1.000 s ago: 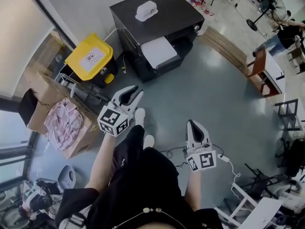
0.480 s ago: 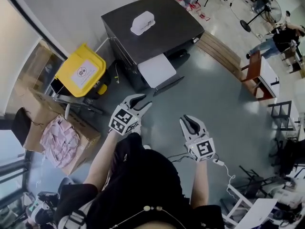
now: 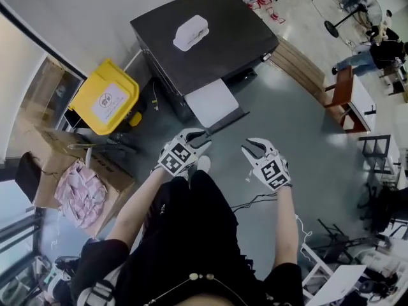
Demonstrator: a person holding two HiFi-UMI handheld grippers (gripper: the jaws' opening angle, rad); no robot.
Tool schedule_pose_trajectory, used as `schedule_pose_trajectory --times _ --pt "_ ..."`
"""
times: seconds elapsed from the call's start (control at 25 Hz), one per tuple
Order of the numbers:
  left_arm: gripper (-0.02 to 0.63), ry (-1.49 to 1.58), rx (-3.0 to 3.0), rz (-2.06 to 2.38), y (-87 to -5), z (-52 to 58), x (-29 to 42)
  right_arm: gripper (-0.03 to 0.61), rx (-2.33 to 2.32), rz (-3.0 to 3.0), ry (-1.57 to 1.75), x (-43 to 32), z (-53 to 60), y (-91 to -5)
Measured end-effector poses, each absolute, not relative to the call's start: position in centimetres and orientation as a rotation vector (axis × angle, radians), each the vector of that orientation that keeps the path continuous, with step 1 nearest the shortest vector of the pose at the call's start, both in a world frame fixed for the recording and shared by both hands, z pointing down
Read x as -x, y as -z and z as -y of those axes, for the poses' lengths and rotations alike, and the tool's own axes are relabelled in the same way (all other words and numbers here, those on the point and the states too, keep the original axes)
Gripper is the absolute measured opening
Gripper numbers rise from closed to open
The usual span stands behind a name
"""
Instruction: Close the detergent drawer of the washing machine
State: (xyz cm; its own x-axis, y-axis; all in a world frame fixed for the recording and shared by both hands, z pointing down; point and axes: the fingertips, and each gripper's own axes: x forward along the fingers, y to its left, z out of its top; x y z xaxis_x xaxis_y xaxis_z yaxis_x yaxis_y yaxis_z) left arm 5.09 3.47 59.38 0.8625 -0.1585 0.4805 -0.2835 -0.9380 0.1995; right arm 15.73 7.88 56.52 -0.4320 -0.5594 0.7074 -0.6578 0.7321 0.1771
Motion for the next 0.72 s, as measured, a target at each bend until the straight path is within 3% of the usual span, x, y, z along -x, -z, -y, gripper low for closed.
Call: schedule_pose_trajectory --times 0.2,0.4,0.72 --pt "0.132 -0.817 -2.747 0.271 -62.5 -3.5 -6.3 0.1 -0.774 2.074 -0.154 -19.4 -3.2 -59.5" --pt "0.083 -0.878 -2.682 0.298 -64.7 -2.9 -6.9 0.103 -0.551 1.968 -0.107 -21.8 0.3 -62.3" --pt "0.083 -0.998 -2.635 0.253 -66.6 -3.2 -7.4 0.101 -0.252 1.886 -0.039 -22.3 2.4 -65.9"
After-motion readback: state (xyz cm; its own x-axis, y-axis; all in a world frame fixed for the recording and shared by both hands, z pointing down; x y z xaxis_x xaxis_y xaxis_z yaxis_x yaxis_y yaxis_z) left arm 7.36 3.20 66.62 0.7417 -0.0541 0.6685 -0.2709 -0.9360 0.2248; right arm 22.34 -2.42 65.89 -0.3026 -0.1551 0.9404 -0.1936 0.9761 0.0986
